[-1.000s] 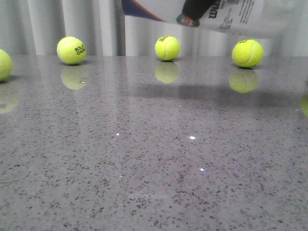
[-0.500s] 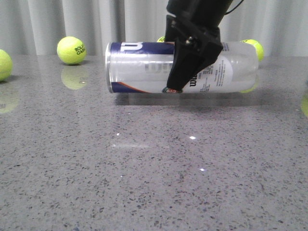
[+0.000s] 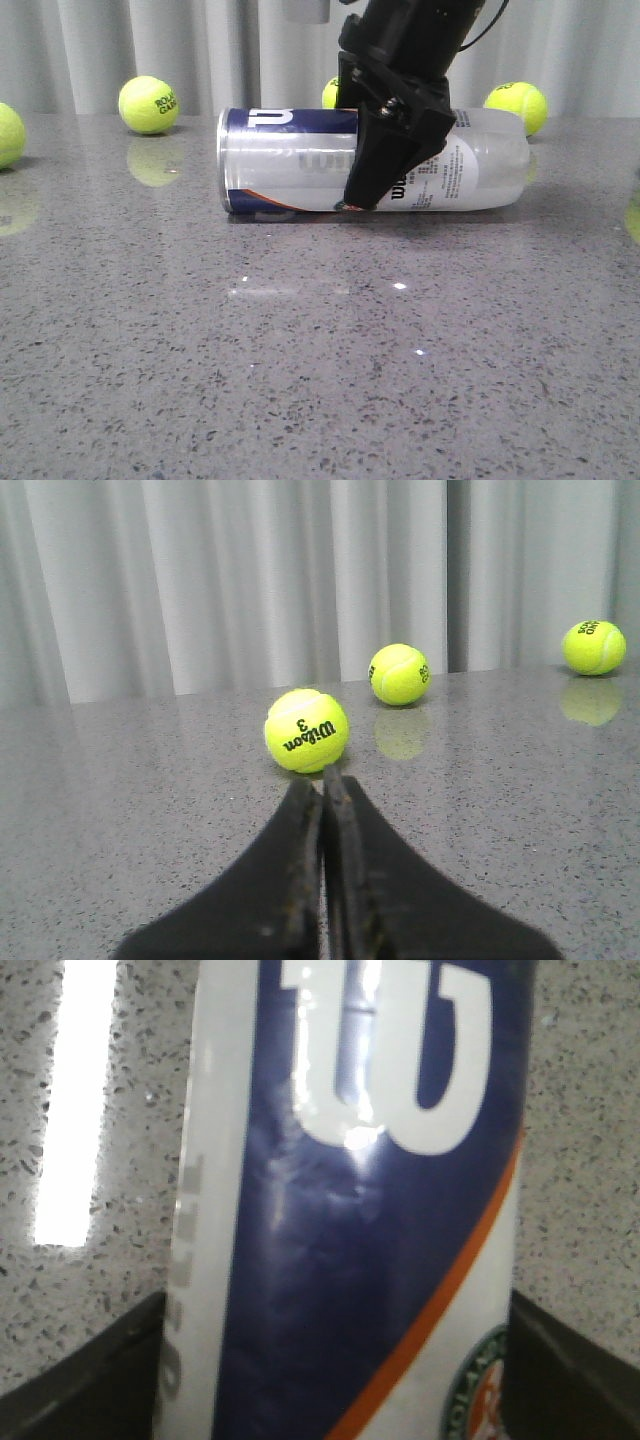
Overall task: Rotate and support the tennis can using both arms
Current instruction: 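Lift the can with the right gripper and set it down nearer the table center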
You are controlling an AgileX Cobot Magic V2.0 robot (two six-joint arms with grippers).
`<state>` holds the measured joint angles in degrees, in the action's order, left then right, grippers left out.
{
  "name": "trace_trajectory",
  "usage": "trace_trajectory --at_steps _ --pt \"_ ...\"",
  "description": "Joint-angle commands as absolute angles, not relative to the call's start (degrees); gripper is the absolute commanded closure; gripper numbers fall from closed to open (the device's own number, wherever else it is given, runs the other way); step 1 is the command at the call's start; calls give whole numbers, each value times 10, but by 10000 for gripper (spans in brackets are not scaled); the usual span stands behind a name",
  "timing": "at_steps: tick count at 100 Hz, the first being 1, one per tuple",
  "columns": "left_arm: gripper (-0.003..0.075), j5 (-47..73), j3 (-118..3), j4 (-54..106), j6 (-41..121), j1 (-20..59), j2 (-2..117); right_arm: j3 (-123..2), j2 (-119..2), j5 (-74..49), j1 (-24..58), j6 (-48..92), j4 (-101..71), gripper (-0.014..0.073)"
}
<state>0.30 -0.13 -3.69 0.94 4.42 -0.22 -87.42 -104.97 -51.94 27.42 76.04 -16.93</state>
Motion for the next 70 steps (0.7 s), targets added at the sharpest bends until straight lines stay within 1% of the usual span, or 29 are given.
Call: trace_trajectory --at_steps 1,70 --pt "741 -39 25 -33 5 43 -24 -892 -1024 -506 273 764 -181 -65" --pt "741 -39 25 -33 5 43 -24 -893 -1000 -508 273 764 -191 -69"
